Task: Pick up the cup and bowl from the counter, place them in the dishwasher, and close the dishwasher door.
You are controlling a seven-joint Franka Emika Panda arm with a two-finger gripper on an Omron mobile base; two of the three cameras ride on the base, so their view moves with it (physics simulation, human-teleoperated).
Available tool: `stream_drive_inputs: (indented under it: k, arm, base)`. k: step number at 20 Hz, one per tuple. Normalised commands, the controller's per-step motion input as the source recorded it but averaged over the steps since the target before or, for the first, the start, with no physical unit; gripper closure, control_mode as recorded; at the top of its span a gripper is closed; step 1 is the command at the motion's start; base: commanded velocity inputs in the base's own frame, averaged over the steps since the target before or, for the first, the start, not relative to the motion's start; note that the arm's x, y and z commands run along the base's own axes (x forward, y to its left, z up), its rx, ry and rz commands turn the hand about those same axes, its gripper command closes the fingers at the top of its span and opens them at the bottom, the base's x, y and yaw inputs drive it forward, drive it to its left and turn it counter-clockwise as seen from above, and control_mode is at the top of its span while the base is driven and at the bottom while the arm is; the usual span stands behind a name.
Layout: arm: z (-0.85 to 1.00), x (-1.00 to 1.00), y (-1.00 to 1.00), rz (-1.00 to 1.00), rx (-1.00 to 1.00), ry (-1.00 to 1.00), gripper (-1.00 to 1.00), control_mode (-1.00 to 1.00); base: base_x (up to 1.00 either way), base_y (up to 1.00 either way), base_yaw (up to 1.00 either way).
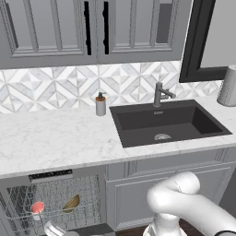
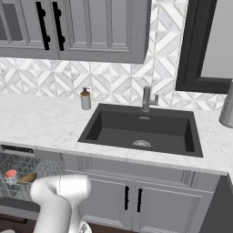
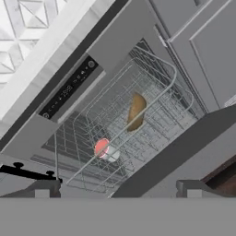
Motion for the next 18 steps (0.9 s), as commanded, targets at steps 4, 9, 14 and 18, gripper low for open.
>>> stream_drive_inputs:
  k: [4,9,14,18]
  arm:
    - [-0.64,-0.25,0.00,-0.02,0.03,-0.08,-1.00,-1.00]
    - [-0.98,-0.04,0.00,-0.09,0.12,-0.04,-1.00,-1.00]
    - [-0.87,-0.14,0.38,-0.05,0.11,-0.01,-1.00,-1.00]
    - [-0.98,-0.22,0.59,-0.06,0.07,-0.02,-1.00,-1.00]
  base:
    - [0.00,0.00,0.00]
    - [0.00,0.00,0.00]
    - [0.00,0.00,0.00]
    - [0.00,0.00,0.00]
